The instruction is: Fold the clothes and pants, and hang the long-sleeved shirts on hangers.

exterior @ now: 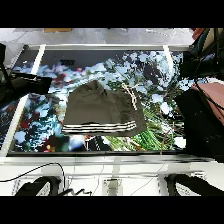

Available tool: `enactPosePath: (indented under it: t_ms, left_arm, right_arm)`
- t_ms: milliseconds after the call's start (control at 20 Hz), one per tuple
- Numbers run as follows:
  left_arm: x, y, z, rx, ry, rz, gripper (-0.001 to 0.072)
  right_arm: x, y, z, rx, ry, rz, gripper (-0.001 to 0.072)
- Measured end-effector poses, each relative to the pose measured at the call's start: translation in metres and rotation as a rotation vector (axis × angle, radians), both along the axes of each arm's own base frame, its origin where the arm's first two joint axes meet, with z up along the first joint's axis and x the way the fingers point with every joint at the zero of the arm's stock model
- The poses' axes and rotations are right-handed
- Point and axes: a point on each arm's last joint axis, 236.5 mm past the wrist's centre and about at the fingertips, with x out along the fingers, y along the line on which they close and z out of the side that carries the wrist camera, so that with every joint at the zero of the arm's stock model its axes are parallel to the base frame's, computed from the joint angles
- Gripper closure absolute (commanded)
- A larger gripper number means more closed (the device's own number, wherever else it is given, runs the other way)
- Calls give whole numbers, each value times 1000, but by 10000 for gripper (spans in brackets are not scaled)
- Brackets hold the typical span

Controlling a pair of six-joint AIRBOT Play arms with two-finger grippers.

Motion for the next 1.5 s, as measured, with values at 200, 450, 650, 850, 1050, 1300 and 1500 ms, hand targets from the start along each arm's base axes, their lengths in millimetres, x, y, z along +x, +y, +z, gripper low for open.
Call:
enactPosePath:
  t_ms: [200,450,650,850,1050,1300,1500]
  left_arm:
    - [0,0,0,0,0,0,11]
    - [0,0,0,0,0,0,11]
    - [0,0,0,0,0,0,11]
    - [0,0,0,0,0,0,11]
    - [0,0,0,0,0,0,11]
    - [0,0,0,0,1,0,11]
    - [0,0,-1,0,2,0,11]
  right_arm:
    - [0,0,0,0,0,0,683]
    - [0,0,0,0,0,0,683]
    - [0,0,0,0,0,0,683]
    - [0,0,0,0,0,0,683]
    - [0,0,0,0,0,0,683]
    - [8,-10,1,-41,-21,3,685]
    - [-1,-63,-56,-85,181,-63,685]
